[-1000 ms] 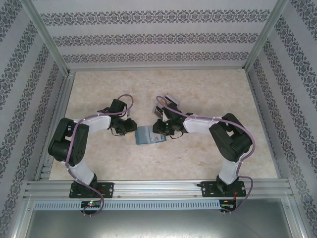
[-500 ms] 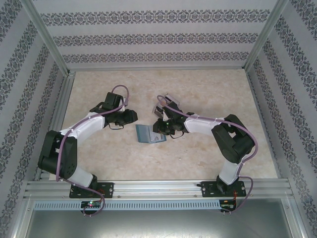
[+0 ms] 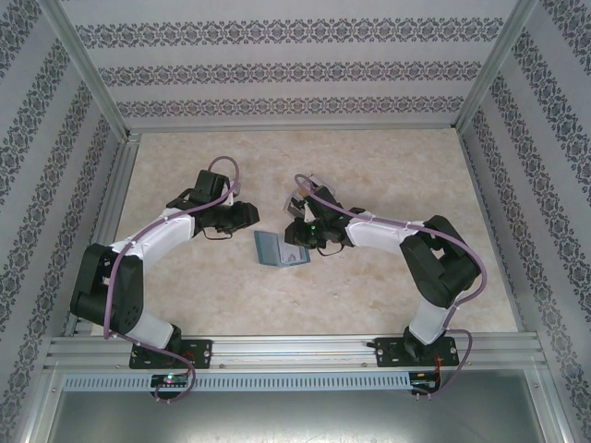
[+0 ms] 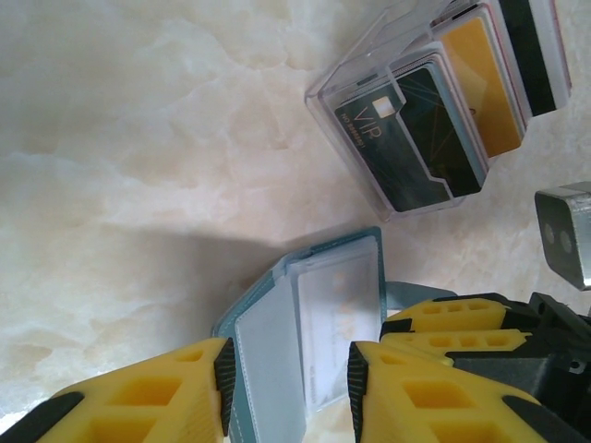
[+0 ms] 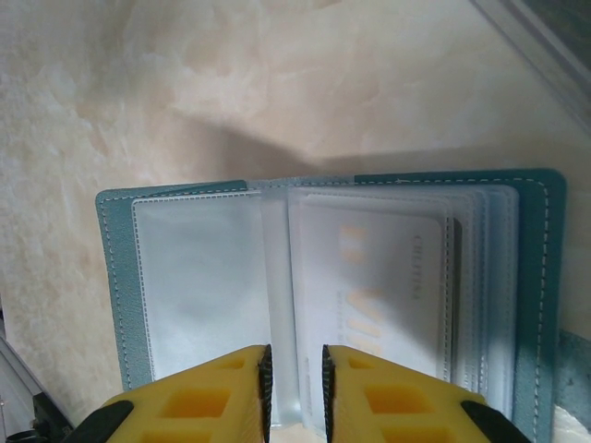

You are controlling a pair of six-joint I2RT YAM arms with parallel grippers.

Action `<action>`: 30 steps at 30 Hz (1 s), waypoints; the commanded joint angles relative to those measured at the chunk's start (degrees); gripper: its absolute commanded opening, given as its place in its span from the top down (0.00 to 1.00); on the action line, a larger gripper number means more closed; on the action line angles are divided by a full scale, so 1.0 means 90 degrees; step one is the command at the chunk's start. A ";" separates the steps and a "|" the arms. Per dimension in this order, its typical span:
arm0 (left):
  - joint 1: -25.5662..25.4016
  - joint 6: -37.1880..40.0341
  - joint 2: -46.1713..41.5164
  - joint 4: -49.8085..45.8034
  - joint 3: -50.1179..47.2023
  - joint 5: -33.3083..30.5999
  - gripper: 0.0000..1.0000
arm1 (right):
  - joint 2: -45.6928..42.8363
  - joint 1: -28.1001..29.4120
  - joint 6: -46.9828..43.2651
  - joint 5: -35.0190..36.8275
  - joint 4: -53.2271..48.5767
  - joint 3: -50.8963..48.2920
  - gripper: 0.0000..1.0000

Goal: Put the credit cards into the card holder
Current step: Open the card holder at the center of the table.

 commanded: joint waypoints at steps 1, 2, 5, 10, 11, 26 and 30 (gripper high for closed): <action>0.0014 -0.0139 -0.0154 0.0175 0.0162 0.0256 0.60 | -0.0345 -0.0156 0.0020 0.0007 -0.0052 0.0033 0.75; 0.0005 -0.0149 -0.0152 0.0195 0.0170 0.0288 0.60 | -0.0399 -0.0197 0.0008 0.0007 -0.0070 0.0025 0.75; -0.0035 -0.0168 -0.0134 0.0244 0.0255 0.0347 0.60 | -0.0599 -0.0369 -0.0092 0.0007 -0.0232 0.0072 0.75; -0.0113 -0.0237 0.0031 0.0273 0.0578 0.0534 0.60 | -0.0951 -0.0799 -0.0421 0.0084 -0.0658 0.0272 0.75; -0.0143 -0.0263 0.0045 0.0301 0.0630 0.0563 0.60 | -0.1005 -0.0892 -0.0471 0.0085 -0.0713 0.0294 0.75; -0.0897 -0.1425 0.0648 0.0900 0.1296 0.0663 0.60 | -0.1111 -0.1951 -0.1399 0.0280 -0.1643 0.0936 0.70; -0.1017 -0.1766 0.0914 0.0929 0.1295 0.0462 0.60 | -0.0846 -0.2177 -0.1817 0.0436 -0.2270 0.1449 0.67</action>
